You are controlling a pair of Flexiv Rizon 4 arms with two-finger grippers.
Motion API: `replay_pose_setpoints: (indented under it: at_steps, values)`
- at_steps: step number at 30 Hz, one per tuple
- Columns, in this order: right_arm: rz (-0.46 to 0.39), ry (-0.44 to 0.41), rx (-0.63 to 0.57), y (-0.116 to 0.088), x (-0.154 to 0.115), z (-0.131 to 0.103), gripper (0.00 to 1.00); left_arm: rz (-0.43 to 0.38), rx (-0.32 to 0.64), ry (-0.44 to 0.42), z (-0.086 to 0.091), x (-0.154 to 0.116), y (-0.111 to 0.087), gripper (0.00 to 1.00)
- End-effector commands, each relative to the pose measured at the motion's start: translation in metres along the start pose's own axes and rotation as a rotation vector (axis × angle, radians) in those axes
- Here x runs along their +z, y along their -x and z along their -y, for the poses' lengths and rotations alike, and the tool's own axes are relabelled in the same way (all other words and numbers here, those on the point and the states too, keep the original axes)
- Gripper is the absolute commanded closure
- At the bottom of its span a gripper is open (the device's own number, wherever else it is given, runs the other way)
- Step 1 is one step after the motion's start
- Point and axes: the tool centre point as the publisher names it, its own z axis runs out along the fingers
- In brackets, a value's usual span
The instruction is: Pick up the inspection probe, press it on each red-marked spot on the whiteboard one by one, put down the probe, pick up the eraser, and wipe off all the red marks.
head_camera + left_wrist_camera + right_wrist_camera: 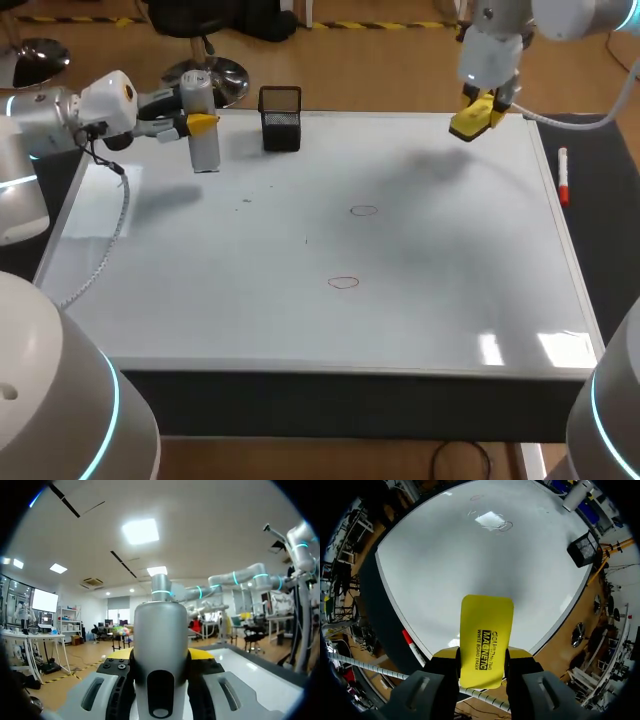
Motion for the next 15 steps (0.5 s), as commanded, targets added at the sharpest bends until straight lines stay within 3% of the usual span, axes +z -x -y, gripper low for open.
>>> replay_pose_setpoints:
  at_steps: [1, 15]
  values:
    - [0.040, -0.033, -0.059, -0.009, -0.014, -0.033, 1.00, 0.006, 0.002, 0.002, 0.002, 0.001, -0.002, 1.00]
    - [0.042, -0.007, -0.265, 0.015, -0.006, -0.151, 1.00, 0.006, 0.002, 0.002, 0.002, 0.001, -0.002, 1.00]
